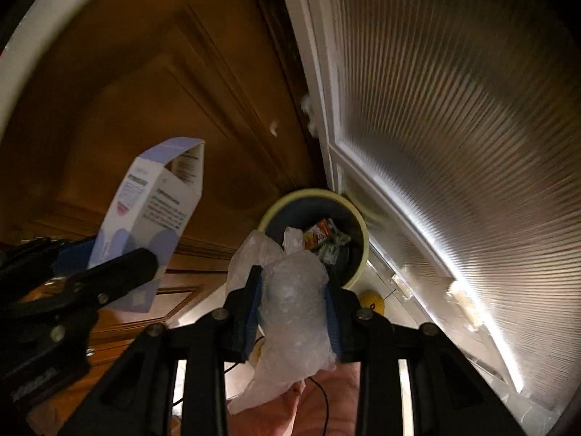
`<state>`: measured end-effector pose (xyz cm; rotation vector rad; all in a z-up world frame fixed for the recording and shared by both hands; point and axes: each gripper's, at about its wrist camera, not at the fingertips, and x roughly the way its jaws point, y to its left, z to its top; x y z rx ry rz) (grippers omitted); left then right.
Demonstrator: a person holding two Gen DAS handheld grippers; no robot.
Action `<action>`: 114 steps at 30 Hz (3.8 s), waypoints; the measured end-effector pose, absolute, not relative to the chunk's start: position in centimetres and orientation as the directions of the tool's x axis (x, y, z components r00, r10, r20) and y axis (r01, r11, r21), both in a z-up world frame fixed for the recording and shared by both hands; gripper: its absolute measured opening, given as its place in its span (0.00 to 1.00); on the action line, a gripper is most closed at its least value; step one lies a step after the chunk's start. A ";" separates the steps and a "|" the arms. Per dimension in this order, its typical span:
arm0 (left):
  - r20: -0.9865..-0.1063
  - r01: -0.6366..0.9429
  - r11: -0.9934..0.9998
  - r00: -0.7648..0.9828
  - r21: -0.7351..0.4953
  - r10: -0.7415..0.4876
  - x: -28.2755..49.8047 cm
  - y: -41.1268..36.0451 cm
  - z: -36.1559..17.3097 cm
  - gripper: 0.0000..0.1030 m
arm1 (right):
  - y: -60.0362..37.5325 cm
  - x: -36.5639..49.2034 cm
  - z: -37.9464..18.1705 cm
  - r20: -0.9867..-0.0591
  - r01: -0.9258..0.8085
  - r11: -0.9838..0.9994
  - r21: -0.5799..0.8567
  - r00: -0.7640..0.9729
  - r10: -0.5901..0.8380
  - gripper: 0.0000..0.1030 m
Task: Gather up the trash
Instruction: 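Carry the held box and plastic bag down to the trash bin, then open both tools over the trash bin to drop box and bag, then raise both tools back up to the counter, then grasp the yellow Atomy toothpaste box with left tool while right tool grasps tan-green carton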
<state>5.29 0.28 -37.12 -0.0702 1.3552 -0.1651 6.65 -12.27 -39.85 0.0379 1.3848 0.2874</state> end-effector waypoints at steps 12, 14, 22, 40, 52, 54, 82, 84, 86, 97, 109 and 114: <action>-0.972 0.072 0.985 0.167 -0.157 -0.167 9.3 0.9 -48.3 0.36 | -12.3 10.3 -49.8 -0.966 -0.169 0.973 0.159 0.175 0.188 0.35; -0.970 0.072 0.985 0.173 -0.159 -0.169 9.4 1.0 -48.8 0.49 | -12.5 10.9 -50.4 -0.962 -0.174 0.971 0.166 0.187 0.198 0.37; -0.971 0.068 0.987 0.182 -0.144 -0.154 10.2 0.8 -49.3 0.60 | -12.6 11.2 -51.5 -0.962 -0.176 0.972 0.153 0.197 0.188 0.43; -0.971 0.034 0.990 0.194 -0.134 -0.138 10.3 1.3 -47.5 0.60 | -12.8 11.1 -49.7 -0.951 -0.161 0.964 0.211 0.194 0.241 0.54; -0.965 0.021 0.988 0.212 -0.156 -0.157 9.0 1.3 -41.4 0.60 | -14.1 8.8 -43.4 -0.946 -0.143 0.964 0.225 0.206 0.252 0.54; -0.963 0.025 0.987 0.215 -0.159 -0.161 8.4 0.9 -39.7 0.60 | -14.3 8.2 -41.9 -0.943 -0.139 0.964 0.225 0.217 0.252 0.54; -0.833 0.296 0.945 0.479 -0.142 -0.276 8.7 -6.1 -6.4 0.60 | -22.3 4.9 -8.3 -0.791 -0.128 0.978 0.166 0.574 0.210 0.54; -0.818 0.324 0.937 0.499 -0.130 -0.286 10.4 -8.1 -4.2 0.60 | -24.1 6.2 -6.3 -0.770 -0.119 0.980 0.158 0.606 0.198 0.54; -0.805 0.347 0.930 0.514 -0.120 -0.296 11.9 -9.6 -2.4 0.60 | -25.4 7.5 -4.8 -0.751 -0.105 0.984 0.146 0.635 0.179 0.54; -0.796 0.386 0.921 0.538 -0.061 -0.278 25.8 -19.5 -0.7 0.65 | -34.2 18.3 0.2 -0.674 -0.017 0.990 0.138 0.731 0.107 0.54; -0.875 0.364 0.926 0.413 -0.097 -0.254 38.5 -27.4 -10.9 0.65 | -38.5 28.0 -7.1 -0.742 0.114 0.975 0.191 0.667 0.067 0.54; -0.910 0.318 0.942 0.352 -0.104 -0.219 41.4 -28.1 -15.1 0.65 | -39.7 29.9 -9.8 -0.764 0.147 0.962 0.229 0.639 0.085 0.54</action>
